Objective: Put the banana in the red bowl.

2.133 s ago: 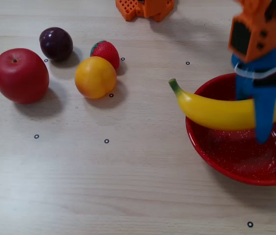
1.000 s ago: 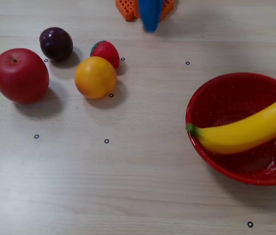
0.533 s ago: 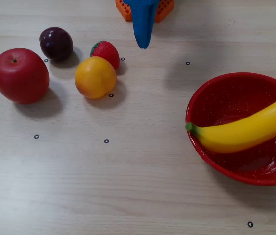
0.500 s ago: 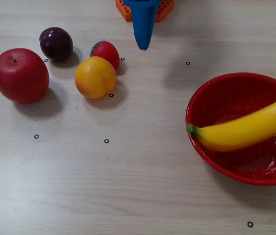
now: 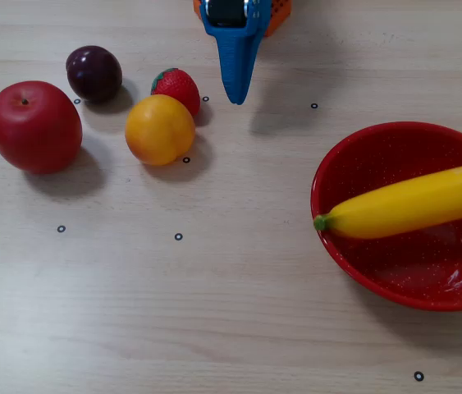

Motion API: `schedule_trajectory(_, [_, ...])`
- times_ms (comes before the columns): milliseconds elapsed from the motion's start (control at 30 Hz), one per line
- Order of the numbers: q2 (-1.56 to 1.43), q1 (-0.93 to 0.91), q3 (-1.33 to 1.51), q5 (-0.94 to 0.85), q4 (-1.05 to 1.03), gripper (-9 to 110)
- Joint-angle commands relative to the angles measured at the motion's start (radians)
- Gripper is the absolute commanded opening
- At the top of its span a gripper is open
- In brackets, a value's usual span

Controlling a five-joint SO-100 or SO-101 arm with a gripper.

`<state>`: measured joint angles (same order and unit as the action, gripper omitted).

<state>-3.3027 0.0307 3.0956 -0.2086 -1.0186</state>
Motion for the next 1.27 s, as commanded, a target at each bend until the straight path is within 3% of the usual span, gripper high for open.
schedule_trajectory(0, [-0.008,0.011,-0.052,-0.029,0.031,0])
schedule_trajectory(1233, [-0.006,0.015,-0.051,-0.063,0.035,0])
